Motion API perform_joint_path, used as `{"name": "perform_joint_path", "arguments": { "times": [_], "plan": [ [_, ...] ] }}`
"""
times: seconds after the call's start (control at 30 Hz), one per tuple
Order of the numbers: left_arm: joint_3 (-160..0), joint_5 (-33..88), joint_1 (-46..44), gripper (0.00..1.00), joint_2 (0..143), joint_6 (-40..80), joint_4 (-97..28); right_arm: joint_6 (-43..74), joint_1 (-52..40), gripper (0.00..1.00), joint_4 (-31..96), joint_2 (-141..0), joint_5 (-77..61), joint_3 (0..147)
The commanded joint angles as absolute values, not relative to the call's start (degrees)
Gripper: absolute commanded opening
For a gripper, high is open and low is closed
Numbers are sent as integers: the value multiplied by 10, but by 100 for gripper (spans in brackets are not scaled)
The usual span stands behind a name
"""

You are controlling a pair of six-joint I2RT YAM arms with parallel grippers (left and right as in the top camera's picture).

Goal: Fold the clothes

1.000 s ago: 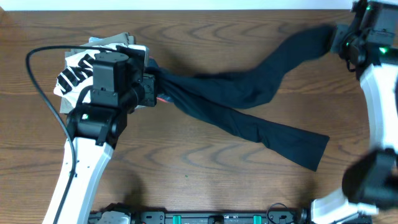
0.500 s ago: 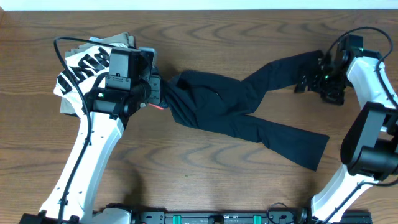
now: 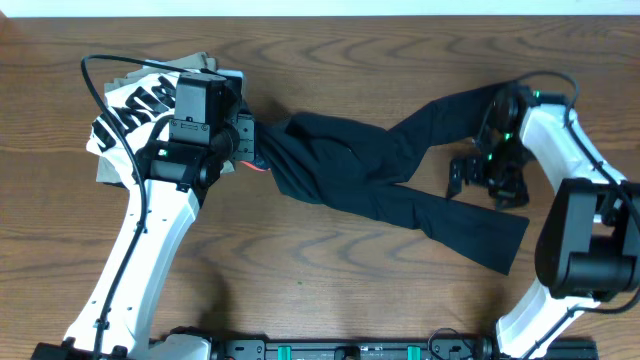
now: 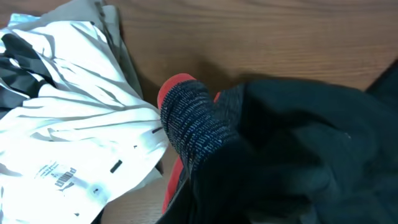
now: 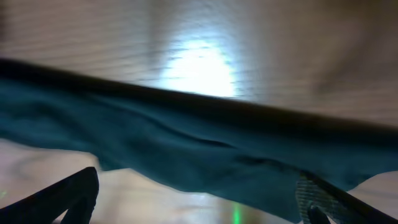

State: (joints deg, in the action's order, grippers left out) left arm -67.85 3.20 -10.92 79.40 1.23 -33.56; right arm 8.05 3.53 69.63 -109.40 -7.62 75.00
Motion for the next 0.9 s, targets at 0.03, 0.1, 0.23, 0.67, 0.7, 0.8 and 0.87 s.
{"name": "perform_joint_path", "arguments": {
  "times": [0.03, 0.1, 0.23, 0.67, 0.7, 0.8, 0.87],
  "plan": [
    [-686, 19, -107, 7, 794, 5, -333, 179, 44, 99, 656, -1000, -23, 665],
    [-686, 19, -107, 7, 794, 5, -333, 192, 45, 99, 623, -964, -26, 625],
    [-686, 24, -107, 7, 794, 7, -333, 210, 45, 99, 562, -924, -30, 549],
    [-686, 25, -107, 7, 794, 14, -340, 259, 45, 99, 392, -924, -30, 395],
    [-686, 25, -107, 7, 794, 14, -340, 259, 45, 99, 385, -924, -30, 390],
    [-686, 25, -107, 7, 794, 14, -340, 256, 45, 57, 372, -924, -32, 385],
    [-686, 25, -107, 7, 794, 14, -342, 257, 45, 1, 369, -924, -33, 385]
  ]
}}
